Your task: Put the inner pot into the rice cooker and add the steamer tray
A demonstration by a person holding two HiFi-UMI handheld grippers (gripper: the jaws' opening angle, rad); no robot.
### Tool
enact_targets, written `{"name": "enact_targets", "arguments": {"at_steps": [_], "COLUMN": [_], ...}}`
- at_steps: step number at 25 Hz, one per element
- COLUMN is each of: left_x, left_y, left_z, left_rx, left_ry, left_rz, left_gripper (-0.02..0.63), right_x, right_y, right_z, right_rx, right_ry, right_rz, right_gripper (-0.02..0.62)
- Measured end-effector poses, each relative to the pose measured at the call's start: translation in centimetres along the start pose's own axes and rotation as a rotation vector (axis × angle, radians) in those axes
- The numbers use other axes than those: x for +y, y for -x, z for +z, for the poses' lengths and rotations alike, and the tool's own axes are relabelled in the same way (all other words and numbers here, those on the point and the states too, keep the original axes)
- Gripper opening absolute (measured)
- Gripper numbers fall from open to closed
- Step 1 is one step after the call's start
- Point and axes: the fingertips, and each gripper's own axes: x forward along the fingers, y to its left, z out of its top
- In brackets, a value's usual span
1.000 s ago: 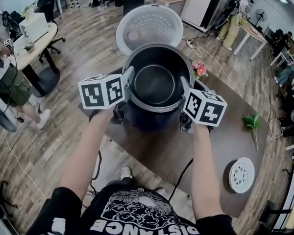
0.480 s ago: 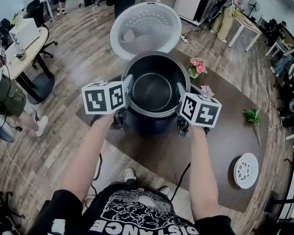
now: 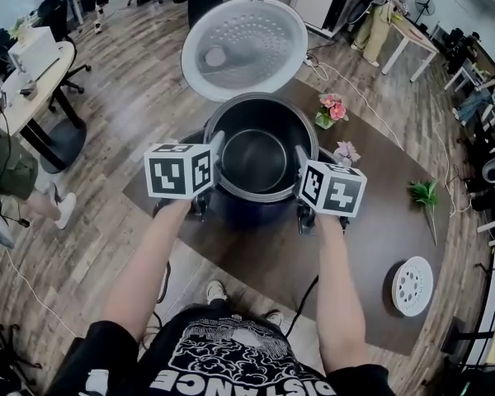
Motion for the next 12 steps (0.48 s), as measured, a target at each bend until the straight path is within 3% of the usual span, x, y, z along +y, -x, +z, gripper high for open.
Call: {"name": "enact_targets", "arguments": {"at_steps": [5,12], "left_x": [0.1,0.3], "left_y": [-0.5,-0.8], "left_z": [-0.2,-1.2], "left_rx": [0.000,0.027], "left_ry": [-0.031,-0.164], "left_rz": [-0.001,0.052], "left_gripper": [0.107,0.131], "right_x": [-0.1,-0.1], "right_y": [-0.4,-0.3], "right_z": [-0.1,-0.2], "right_rx": [-0.003,0.005], "right_ry": [0.012,0.039], "right_rz": [-0.006,-0.029], "right_gripper": [0.132,0.135]}}
